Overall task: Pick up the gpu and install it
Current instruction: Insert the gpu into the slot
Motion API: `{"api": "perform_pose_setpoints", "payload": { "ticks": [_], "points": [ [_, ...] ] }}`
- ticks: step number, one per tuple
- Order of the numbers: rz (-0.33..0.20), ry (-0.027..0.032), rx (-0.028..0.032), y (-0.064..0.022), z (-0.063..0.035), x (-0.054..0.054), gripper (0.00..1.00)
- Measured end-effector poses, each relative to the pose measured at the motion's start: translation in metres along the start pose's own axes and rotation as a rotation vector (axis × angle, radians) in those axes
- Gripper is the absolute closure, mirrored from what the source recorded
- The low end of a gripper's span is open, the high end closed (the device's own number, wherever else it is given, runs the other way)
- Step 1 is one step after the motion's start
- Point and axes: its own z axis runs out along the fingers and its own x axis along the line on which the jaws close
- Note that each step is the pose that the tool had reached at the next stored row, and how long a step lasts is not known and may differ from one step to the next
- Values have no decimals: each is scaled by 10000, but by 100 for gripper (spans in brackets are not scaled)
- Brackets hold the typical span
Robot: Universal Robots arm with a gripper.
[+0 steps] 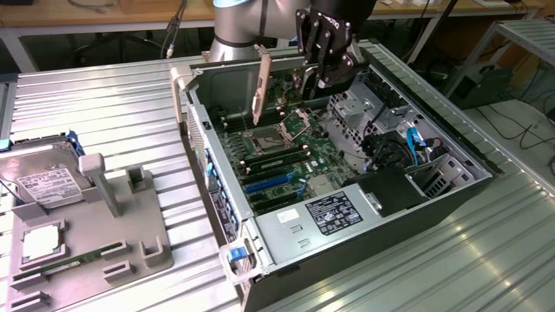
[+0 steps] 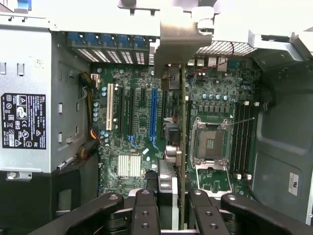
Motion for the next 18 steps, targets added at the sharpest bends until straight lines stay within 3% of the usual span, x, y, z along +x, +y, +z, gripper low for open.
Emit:
{"api": "perform_pose_setpoints", "payload": {
  "ticks": [5,9,11,18],
  "points": [
    [25,3,1,0,7,-4,72],
    [430,12,14,7,39,-4,72],
    [442,45,13,20,104,-29,72],
    [441,43,14,29,245,-83,72]
  ]
}}
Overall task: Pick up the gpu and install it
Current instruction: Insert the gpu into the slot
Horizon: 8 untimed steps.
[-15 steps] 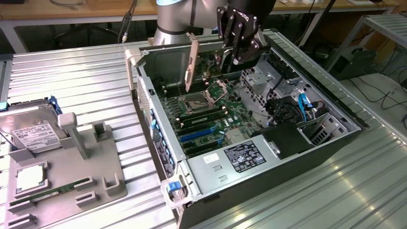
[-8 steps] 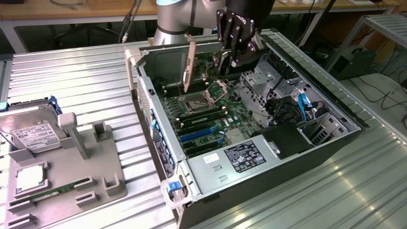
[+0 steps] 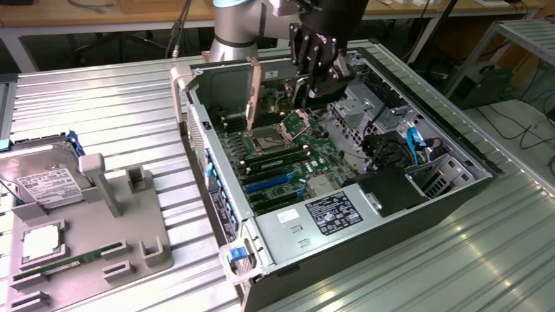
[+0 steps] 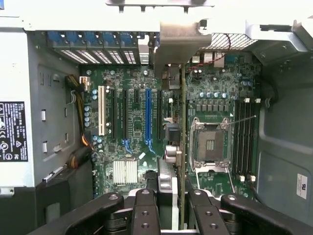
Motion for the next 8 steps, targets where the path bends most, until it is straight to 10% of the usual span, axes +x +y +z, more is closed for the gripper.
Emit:
{"api": "perform_pose_setpoints", "payload": {
  "ticks": [8],
  "points": [
    [0,12,1,30,79,2,72]
  ]
}}
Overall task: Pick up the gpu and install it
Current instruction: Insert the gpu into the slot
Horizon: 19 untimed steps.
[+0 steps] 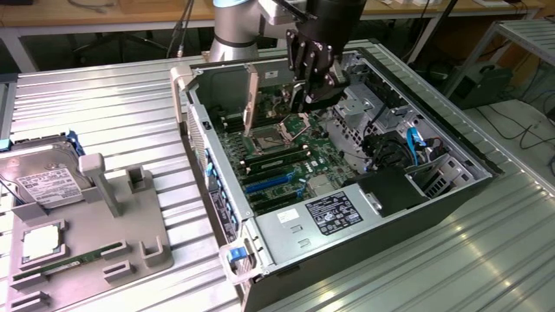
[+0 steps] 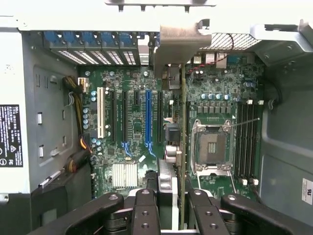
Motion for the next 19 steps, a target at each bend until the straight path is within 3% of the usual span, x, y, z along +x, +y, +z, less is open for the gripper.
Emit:
{"api": "perform_pose_setpoints", "payload": {
  "ticks": [7,19],
  "points": [
    [-1,129,-1,3,35,9,72],
    [-6,149,-21,96,168,14,72]
  ]
}}
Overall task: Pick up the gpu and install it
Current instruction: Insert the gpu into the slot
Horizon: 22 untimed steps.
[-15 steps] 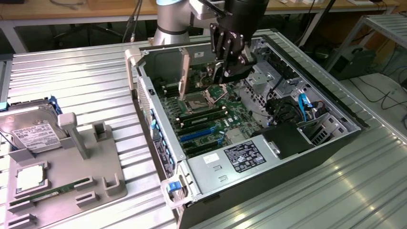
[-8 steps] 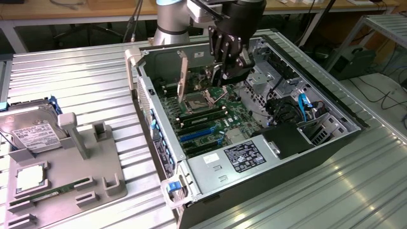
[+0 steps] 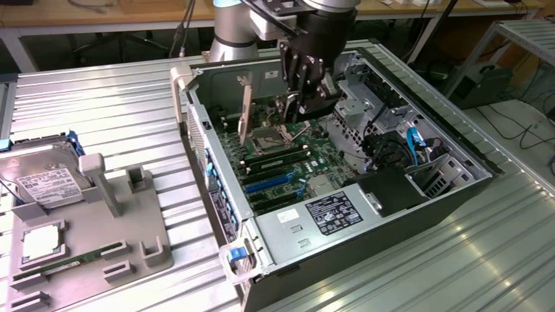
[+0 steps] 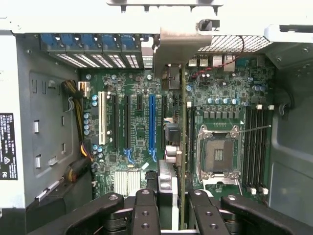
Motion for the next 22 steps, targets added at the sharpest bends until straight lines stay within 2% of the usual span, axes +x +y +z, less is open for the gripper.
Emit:
{"api": "perform_pose_setpoints", "payload": {
  "ticks": [6,10,15,20,22],
  "points": [
    [3,-2,1,22,44,34,72],
    [1,6,-1,90,104,34,72],
    [1,19,-1,96,209,41,72],
    [1,21,-1,102,254,77,72],
    [0,21,0,129,293,77,72]
  ]
}}
